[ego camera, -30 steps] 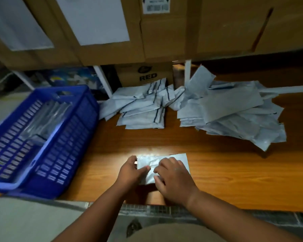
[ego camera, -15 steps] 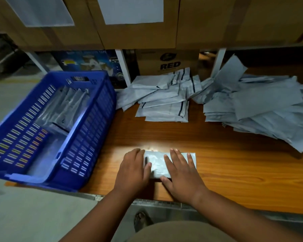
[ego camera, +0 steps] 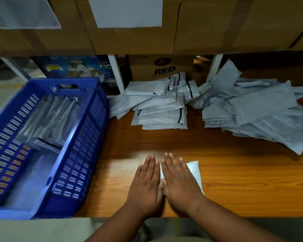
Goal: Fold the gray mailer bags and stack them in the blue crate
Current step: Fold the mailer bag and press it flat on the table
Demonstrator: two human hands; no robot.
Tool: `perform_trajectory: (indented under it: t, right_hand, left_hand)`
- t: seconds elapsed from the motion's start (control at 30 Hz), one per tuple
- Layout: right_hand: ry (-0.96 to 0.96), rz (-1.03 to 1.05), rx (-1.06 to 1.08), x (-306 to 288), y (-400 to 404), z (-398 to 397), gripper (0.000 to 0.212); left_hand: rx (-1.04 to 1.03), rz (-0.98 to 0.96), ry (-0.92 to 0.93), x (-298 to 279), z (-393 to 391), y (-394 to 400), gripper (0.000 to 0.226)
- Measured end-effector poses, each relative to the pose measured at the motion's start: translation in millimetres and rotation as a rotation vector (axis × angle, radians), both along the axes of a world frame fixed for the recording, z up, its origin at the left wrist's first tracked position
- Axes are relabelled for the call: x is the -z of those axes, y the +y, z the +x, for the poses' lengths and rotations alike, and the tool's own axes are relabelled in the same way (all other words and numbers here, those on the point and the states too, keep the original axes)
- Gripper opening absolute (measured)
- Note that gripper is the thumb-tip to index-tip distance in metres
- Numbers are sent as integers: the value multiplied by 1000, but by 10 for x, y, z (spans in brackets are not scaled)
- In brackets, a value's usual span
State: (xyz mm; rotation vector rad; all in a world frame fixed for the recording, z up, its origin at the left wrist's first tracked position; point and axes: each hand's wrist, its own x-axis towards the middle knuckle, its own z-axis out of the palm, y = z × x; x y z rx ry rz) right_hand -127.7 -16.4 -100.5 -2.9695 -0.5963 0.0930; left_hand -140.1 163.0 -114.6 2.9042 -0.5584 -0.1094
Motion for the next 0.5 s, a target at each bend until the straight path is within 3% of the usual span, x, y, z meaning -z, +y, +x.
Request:
perform_trajectory:
  t: [0.5]
  right_hand:
    - [-6,-123,-36,23,33,9,72]
  left_hand:
    - [32,60,73,-15,36,-22,80]
